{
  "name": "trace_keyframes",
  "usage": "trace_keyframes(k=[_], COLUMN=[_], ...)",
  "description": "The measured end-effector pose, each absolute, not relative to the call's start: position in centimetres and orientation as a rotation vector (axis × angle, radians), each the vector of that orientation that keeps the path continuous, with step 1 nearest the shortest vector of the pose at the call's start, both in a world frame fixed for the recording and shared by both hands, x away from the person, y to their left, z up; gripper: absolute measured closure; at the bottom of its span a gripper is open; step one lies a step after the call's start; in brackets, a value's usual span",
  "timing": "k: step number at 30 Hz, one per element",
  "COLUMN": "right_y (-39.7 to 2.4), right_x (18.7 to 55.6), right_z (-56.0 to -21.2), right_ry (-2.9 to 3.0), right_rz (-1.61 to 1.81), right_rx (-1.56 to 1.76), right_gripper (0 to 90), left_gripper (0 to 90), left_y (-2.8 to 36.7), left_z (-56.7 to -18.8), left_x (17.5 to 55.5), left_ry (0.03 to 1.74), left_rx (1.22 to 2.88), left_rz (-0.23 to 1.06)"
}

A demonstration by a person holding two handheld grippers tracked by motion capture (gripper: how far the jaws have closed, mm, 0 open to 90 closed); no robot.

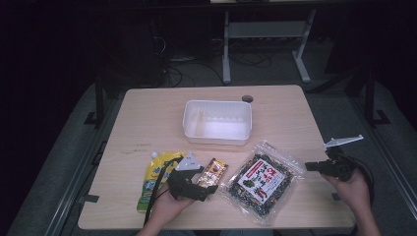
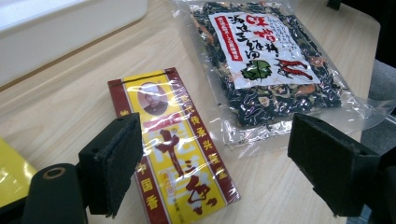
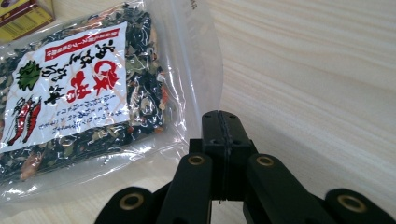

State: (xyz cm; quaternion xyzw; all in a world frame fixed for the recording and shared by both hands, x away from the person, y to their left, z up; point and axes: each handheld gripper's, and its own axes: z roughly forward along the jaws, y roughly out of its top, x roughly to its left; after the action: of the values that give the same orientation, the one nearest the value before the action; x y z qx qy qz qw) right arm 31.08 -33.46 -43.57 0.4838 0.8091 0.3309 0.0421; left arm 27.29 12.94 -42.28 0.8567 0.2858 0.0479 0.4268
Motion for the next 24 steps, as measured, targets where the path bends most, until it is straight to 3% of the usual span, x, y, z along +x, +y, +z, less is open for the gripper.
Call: trace_keyframes(k=[24], right_y=[-31.8], right_x=[27.5], right_z=[-36.0], right_ry=[2.393], right_rz=[1.069], right_rx=[1.209], right_gripper=[89.6], left_gripper=[17.4], left_y=[7.3], left_z=[-42.6], left_x=[31.0], left_ry=[0.653], left_rx=[2.182], left_rz=[-0.049])
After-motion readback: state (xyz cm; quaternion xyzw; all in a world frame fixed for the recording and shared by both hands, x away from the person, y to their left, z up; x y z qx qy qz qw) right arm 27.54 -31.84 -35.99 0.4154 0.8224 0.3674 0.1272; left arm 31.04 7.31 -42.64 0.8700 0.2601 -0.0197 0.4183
